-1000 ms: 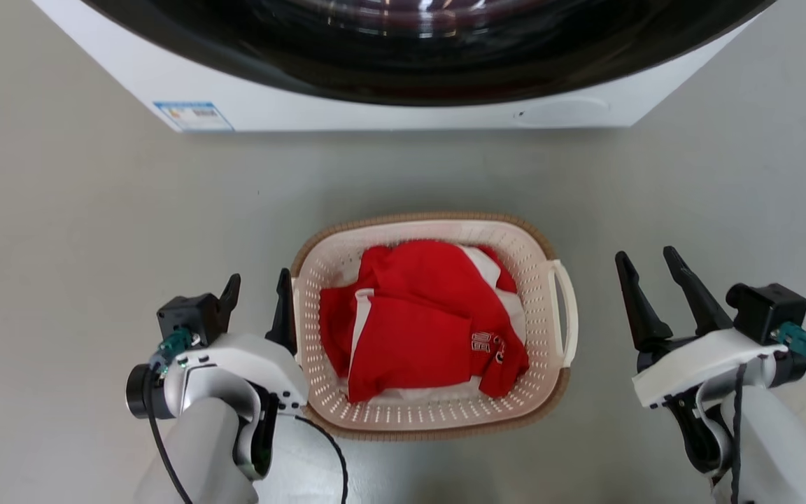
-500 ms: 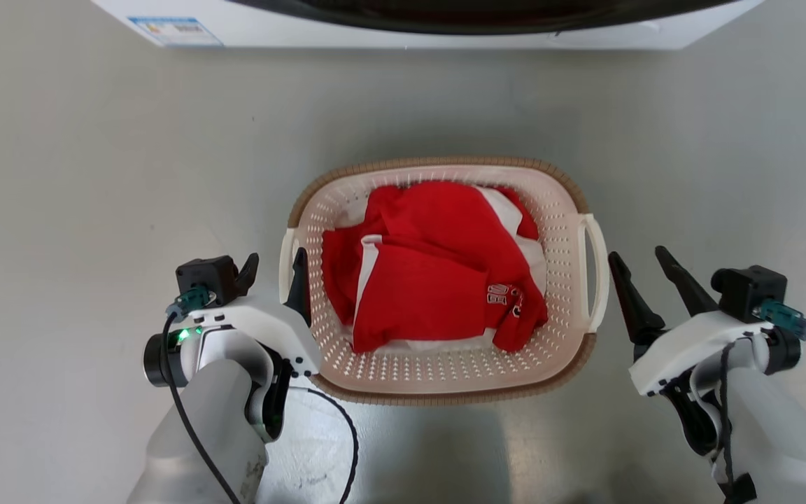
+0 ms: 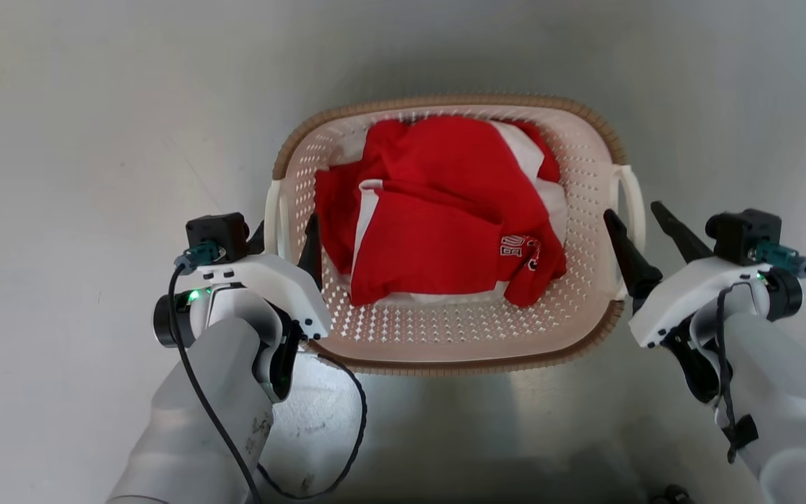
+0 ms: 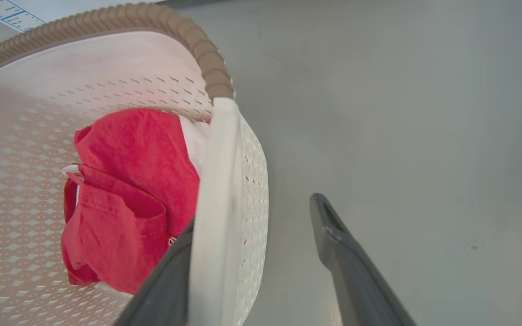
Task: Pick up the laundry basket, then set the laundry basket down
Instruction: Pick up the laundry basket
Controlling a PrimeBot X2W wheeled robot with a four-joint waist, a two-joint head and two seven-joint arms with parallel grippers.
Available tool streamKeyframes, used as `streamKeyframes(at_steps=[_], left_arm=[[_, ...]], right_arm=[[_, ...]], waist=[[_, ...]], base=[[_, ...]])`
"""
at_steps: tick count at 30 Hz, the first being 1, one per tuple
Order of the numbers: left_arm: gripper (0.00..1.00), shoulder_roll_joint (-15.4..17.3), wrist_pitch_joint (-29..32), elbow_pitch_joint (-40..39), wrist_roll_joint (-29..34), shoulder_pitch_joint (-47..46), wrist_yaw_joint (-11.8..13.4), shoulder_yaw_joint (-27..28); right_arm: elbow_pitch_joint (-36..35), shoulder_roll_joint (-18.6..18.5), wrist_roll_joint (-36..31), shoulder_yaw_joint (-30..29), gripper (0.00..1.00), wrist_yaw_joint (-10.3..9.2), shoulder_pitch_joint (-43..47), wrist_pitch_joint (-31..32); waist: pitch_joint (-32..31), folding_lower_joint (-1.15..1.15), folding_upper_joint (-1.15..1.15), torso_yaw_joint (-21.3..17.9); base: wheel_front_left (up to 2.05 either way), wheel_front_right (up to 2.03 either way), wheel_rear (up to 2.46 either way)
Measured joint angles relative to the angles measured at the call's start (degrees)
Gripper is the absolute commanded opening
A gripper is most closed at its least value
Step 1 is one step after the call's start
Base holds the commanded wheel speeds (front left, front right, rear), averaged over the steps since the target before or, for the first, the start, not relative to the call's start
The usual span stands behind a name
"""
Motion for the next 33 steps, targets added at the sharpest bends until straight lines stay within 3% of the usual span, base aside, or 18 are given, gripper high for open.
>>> streamKeyframes(at_steps=[4,6,7,8,9,10,11,30,33], left_arm=[[0.95,0.0,0.0,0.7,-3.4,-0.3,-0.2,-2.0],[0.88,0.0,0.0,1.0,-4.8,-0.3,-0.2,-3.1],[0.78,0.0,0.0,1.3,-5.5,-0.4,-0.2,-3.7],[0.54,0.0,0.0,1.5,-6.0,-0.4,-0.1,-4.2],[0.43,0.0,0.0,1.6,-6.4,-0.5,-0.1,-4.8],[0.22,0.0,0.0,1.7,-6.7,-0.7,0.0,-5.2],[0.00,0.0,0.0,1.8,-7.0,-0.9,0.1,-5.6],[0.00,-1.0,0.0,3.7,-8.3,-1.5,0.5,-7.9],[0.00,-1.0,0.0,6.5,-9.5,-1.4,-1.3,-9.1]], right_arm=[[1.4,-0.1,1.9,1.5,1.00,0.08,-1.1,0.0],[1.9,-0.1,2.9,2.0,1.00,0.16,-1.3,0.0],[2.0,-0.1,3.4,2.7,0.78,0.16,-1.7,0.0],[2.1,-0.2,3.8,3.1,0.44,0.16,-2.1,0.0],[2.2,-0.3,4.1,3.4,0.31,0.18,-2.3,0.0],[2.2,-0.4,4.3,3.7,0.12,0.25,-2.5,0.0],[2.2,-0.4,4.5,4.1,0.00,0.25,-2.8,0.0],[3.3,-0.2,8.4,6.8,0.00,0.40,-3.2,0.0],[5.1,0.5,10.5,9.1,0.00,0.40,-3.0,0.0]], waist=[[1.2,0.00,0.00,0.4],[1.5,0.00,0.00,0.6],[1.6,0.00,0.00,0.6],[1.7,0.00,0.00,0.6],[1.8,0.00,0.00,0.6],[2.0,0.00,0.00,0.7],[2.1,0.00,0.00,0.7],[-1.9,0.00,0.00,0.2],[-4.8,0.00,0.00,-0.3]], base=[[0.00,0.00,0.00],[0.00,0.00,0.00],[0.00,0.00,0.00],[0.00,0.00,0.00],[0.00,0.00,0.00],[0.00,0.00,0.00],[0.00,0.00,0.00],[0.00,0.00,0.00],[0.00,0.00,0.00]])
